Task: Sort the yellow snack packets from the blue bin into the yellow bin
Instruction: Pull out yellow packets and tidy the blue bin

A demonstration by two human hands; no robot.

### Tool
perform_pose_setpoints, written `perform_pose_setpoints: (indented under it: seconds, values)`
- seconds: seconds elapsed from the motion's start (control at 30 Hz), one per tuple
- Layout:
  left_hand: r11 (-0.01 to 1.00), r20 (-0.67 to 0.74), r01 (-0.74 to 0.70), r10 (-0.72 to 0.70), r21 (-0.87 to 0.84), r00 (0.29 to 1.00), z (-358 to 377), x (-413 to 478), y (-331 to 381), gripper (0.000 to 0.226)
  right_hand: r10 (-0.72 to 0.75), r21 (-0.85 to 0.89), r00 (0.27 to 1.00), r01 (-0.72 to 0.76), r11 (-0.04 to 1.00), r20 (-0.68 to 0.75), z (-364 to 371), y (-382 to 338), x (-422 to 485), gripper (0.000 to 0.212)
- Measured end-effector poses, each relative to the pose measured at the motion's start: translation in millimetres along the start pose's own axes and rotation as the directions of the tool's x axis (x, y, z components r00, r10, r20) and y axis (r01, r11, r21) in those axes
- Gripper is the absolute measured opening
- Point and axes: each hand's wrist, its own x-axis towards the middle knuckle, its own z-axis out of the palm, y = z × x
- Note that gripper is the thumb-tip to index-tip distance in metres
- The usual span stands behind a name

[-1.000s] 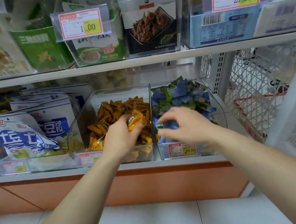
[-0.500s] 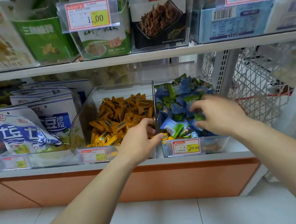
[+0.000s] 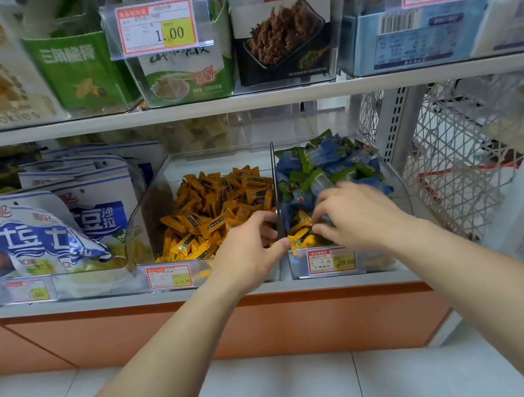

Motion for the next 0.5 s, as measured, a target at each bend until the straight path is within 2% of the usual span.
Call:
perform_pose_setpoints:
  seconds: [0.07,0.13,0.2,0.27,0.33,0.43,0.5]
  values:
    - [1.0,0.004,0.004,-0.004,0.002,1.0,0.2,0.8,-0.1,0.051,0.033,-0.106,0.999,-0.035,0.994,-0.026,-1.9,-1.3,2.5,0.026]
    - [1.0,0.001,0.005,-0.005,0.004,1.0,0.9,0.8,-0.2,0.051,-0.005,-0.136,1.0,0.001,0.991,-0.025,0.0,-3.1,5.7,0.017]
    - [1.0,-0.002,0.006,-0.006,0.001,1.0,1.3,1.2,0.2,0.051,-0.068,0.038,0.997,0.069,0.997,-0.021,1.9,-4.1,8.5,0.012]
    - [1.0,-0.005,0.003,-0.003,-0.004,1.0,0.9,1.2,0.3,0.052,-0.086,0.298,0.996,0.079,0.951,0.007,2.9,-6.7,12.3,0.024]
    - [1.0,-0.006,0.0,-0.001,-0.01,1.0,0.9,1.4,-1.0,0.052,-0.119,0.409,0.986,0.06,0.91,0.119,3.6,-5.6,16.8,0.035]
    - [1.0,-0.001,0.006,-0.006,-0.027,1.0,1.4,1.4,-3.2,0.051,-0.163,0.375,0.924,0.022,0.927,0.347,-0.4,7.8,25.0,0.046]
    - [0.999,0.0,0.007,-0.007,-0.037,1.0,1.5,1.9,-4.4,0.051,-0.182,0.316,0.874,0.035,0.948,0.451,-4.8,13.1,32.1,0.053]
